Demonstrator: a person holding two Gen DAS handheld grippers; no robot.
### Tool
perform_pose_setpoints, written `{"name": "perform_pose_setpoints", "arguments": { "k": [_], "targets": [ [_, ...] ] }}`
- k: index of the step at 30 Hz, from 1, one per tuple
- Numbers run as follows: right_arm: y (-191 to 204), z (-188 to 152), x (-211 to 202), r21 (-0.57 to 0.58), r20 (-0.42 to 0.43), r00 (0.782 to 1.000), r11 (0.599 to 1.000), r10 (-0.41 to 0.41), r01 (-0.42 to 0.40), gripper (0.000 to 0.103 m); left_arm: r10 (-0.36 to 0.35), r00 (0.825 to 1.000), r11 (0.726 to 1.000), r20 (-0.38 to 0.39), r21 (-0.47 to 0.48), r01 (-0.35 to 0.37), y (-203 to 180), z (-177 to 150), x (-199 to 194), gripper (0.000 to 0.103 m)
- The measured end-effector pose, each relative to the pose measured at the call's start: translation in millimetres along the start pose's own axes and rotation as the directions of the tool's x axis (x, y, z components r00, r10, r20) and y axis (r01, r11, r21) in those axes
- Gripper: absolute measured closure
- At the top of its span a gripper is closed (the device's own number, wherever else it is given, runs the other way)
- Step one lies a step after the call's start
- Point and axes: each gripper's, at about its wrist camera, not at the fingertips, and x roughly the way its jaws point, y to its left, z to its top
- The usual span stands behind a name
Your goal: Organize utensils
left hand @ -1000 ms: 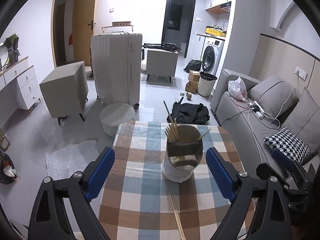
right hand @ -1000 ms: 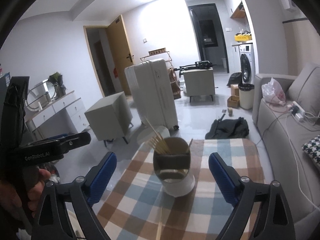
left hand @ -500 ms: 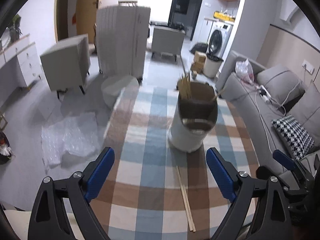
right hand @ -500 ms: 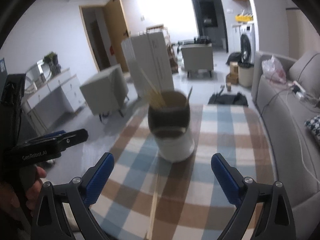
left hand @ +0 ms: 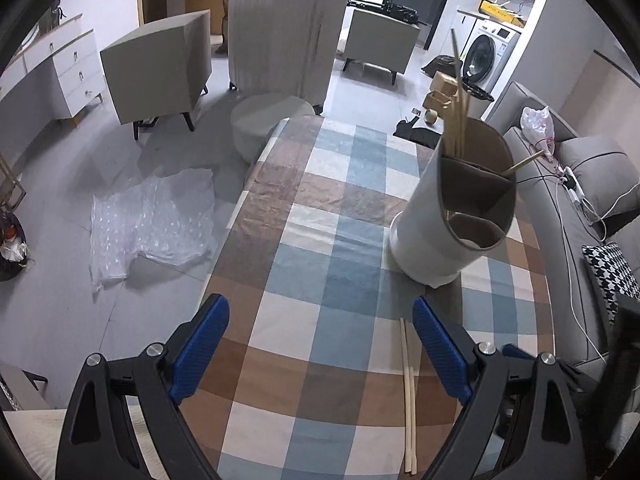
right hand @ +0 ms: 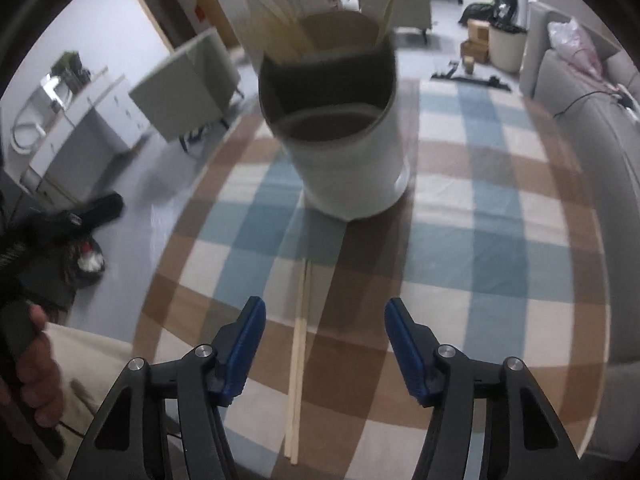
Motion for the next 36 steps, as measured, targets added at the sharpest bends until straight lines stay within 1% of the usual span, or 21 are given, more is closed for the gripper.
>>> {"name": "perform_pose_setpoints", "arguments": {
  "k": [2,3,5,6,9,12,15,16,19,22,26,28,30,32,34,36],
  "targets": [
    [4,3,19,-0.03,-0.046,0.999,1.0,-0.008,0.007,0.052,0.008,1.0,1.0,-0.007,0.0,-0.008,3,2,3,0.013],
    [6,4,28,-0.043,-0.067,0.998,0.999,-0.02,0.017,0.054,0.007,1.0,1.0,-0.015,-0.003,-0.007,4,3,3,0.013],
    [9,7,47,-0.082,-0.101,0.993,0.995,-0.066,0.058,0.067,0.013,1.0,1.0,-0.026,-0.007,-0.013,7,4,8,0.013],
    [9,7,54,-0.094,-0.112,0.99,0.993,-0.083,0.072,0.069,0.019,0.999,1.0,-0.034,-0.008,-0.02,9,4,11,0.013],
    [3,10,69,-0.068,-0.149,0.986,0.996,-0.074,0.064,0.07,0.017,0.998,0.999,-0.065,-0.045,-0.02,20,5,16,0.013],
    [3,14,73,-0.056,-0.153,0.986,0.997,-0.069,0.061,0.07,-0.009,0.996,0.994,-0.094,-0.105,-0.001,32,6,19,0.013],
    [9,17,81,-0.067,-0.177,0.982,0.996,-0.061,0.05,0.072,-0.019,0.995,0.992,-0.099,-0.126,0.006,37,8,20,0.013],
    [11,17,82,-0.075,-0.184,0.981,0.996,-0.066,0.053,0.074,-0.018,0.995,0.992,-0.097,-0.123,0.006,38,6,18,0.013],
    [18,18,85,-0.117,-0.19,0.976,0.989,-0.107,0.086,0.072,-0.019,0.995,0.992,-0.1,-0.124,0.006,41,6,18,0.013],
    [26,17,84,-0.164,-0.196,0.968,0.979,-0.156,0.125,0.073,-0.023,0.994,0.989,-0.107,-0.148,0.007,49,8,20,0.013],
    [29,20,83,-0.184,-0.214,0.957,0.97,-0.196,0.157,0.073,-0.035,0.993,0.983,-0.112,-0.185,0.014,56,8,20,0.013],
    [31,22,82,-0.2,-0.219,0.952,0.965,-0.214,0.171,0.074,-0.034,0.994,0.984,-0.107,-0.178,0.014,55,8,19,0.013],
    [29,23,81,-0.197,-0.23,0.947,0.964,-0.225,0.181,0.075,-0.033,0.994,0.984,-0.105,-0.176,0.015,55,8,18,0.013],
    [26,23,84,-0.183,-0.267,0.937,0.966,-0.226,0.181,0.077,-0.038,0.993,0.983,-0.108,-0.181,0.018,57,8,19,0.013],
    [25,22,84,-0.164,-0.267,0.94,0.971,-0.212,0.172,0.077,-0.041,0.993,0.982,-0.111,-0.189,0.019,59,8,20,0.013],
    [26,19,82,-0.178,-0.26,0.942,0.969,-0.213,0.17,0.076,-0.045,0.992,0.981,-0.116,-0.195,0.022,60,9,21,0.013]
  ]
}}
